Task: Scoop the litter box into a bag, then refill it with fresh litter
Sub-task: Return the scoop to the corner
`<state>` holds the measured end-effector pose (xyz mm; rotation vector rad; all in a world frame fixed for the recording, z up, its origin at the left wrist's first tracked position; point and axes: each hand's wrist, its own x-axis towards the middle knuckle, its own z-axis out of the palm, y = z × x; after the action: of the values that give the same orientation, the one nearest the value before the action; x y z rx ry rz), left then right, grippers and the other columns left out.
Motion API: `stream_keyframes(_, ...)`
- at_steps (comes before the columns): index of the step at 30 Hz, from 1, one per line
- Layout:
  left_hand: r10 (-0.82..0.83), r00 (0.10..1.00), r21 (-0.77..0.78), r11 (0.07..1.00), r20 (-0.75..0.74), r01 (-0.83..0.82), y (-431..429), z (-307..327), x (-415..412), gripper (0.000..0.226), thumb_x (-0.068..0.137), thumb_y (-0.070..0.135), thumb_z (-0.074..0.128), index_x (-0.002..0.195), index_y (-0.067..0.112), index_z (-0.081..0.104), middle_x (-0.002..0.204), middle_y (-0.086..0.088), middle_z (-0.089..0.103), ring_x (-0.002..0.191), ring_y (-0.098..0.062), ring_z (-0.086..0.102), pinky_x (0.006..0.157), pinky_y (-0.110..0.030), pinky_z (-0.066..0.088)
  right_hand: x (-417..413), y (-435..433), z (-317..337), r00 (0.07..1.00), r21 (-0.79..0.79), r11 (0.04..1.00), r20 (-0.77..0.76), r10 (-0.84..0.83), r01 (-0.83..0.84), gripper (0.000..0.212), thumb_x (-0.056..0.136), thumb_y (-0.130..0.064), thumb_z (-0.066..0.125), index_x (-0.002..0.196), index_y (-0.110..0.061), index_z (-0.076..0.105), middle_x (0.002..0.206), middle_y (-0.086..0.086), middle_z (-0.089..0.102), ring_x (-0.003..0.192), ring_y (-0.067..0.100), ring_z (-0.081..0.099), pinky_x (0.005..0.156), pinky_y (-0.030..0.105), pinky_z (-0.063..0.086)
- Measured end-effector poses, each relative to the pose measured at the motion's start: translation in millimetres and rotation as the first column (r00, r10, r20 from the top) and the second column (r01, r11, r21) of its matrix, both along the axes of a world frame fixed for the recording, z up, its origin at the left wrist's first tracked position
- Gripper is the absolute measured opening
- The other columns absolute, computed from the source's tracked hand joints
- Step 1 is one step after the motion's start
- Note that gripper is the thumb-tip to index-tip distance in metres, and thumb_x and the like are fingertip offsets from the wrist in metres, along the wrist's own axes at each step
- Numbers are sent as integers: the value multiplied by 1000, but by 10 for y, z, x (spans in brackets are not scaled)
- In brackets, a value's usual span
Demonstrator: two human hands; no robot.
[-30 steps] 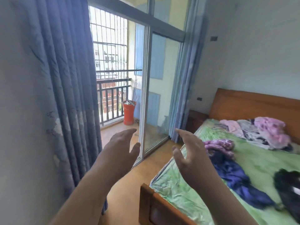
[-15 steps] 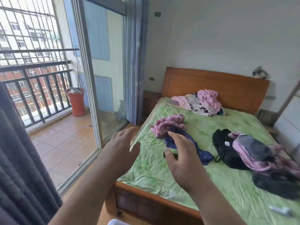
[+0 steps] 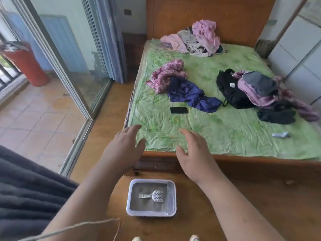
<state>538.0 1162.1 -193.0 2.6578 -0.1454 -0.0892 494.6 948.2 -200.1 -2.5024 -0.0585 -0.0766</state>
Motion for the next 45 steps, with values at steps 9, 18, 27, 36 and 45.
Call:
stream_keyframes(9, 24, 974, 8, 1000, -225, -23, 54, -2219, 266, 46, 95, 25, 48, 141, 22, 44, 142, 1, 50, 129, -21, 46, 97, -36, 43, 209, 118, -2217, 931, 7, 999, -364, -28, 33, 49, 99, -23, 50, 147, -23, 40, 148, -8, 40, 140, 8, 27, 110, 13, 17)
stream_keyframes(18, 45, 855, 82, 997, -517, -3, -45, -6047, 62, 48, 92, 22, 47, 139, 27, 41, 136, 5, 49, 120, -20, 50, 86, -36, 48, 282, 158, -6153, 781, -5, 997, -621, -65, 79, 50, 95, -12, 52, 144, -20, 44, 144, -2, 47, 136, 17, 36, 111, 31, 32)
stream_keyframes(27, 25, 897, 259, 961, -442, 101, 99, -8987, 76, 50, 84, 14, 57, 133, 19, 49, 126, -6, 55, 114, -32, 46, 92, -44, 46, 341, 324, -8986, 739, -130, 979, -673, 28, -156, 53, 90, -11, 57, 140, -16, 43, 144, 9, 44, 131, 30, 39, 111, 41, 34)
stream_keyframes(36, -40, 942, 436, 879, -332, 191, -136, -9833, 225, 37, 81, 15, 61, 117, 23, 58, 116, -4, 50, 111, -29, 42, 91, -42, 36, 303, 372, -9628, 848, -181, 976, -530, 4, -118, 51, 87, -9, 58, 136, -20, 49, 143, 0, 39, 131, 23, 37, 106, 38, 38)
stream_keyframes(45, 31, 951, 338, 938, -307, 79, 28, -9222, -74, 25, 97, 42, 44, 96, 26, 63, 88, 4, 63, 87, -28, 59, 78, -39, 39, 42, 309, -9119, 946, 37, 989, -300, -124, 141, 46, 79, 1, 62, 123, -9, 57, 133, 8, 48, 126, 24, 44, 110, 20, 26)
